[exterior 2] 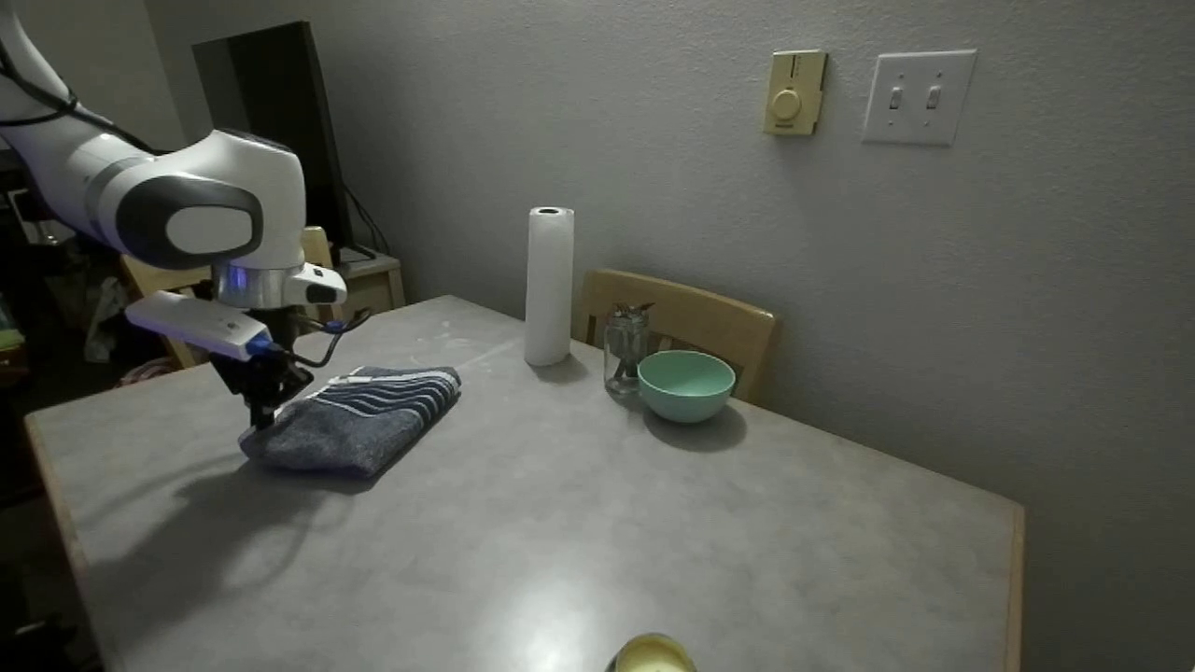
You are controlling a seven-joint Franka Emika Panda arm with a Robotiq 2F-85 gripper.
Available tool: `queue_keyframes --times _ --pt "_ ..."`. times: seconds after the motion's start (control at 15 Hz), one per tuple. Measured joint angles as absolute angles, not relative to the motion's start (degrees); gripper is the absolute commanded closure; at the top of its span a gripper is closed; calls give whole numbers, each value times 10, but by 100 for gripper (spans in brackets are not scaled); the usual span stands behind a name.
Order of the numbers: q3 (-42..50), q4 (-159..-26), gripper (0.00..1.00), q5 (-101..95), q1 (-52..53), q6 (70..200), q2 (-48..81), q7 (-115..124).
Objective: Unfold the towel
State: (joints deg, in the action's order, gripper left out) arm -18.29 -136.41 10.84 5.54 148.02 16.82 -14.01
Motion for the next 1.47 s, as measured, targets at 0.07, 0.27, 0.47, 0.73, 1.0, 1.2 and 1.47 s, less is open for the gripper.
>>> queue_keyframes --times 0.07,0.27,0.47,0.73,1.0,1.2,1.47 --pt "-183 -1364 59 108 57 1478 169 -140" --pt "-180 -1364 38 105 62 1472 170 -133" --pt "-175 -1364 16 98 74 1470 170 -117" --pt "-156 -1365 0 39 109 1476 179 -48" --pt "-109 -1363 0 -94 182 1488 209 85" --pt "-71 -1355 0 -183 239 1489 234 177" --pt "-32 -1340 0 -273 299 1483 243 267"
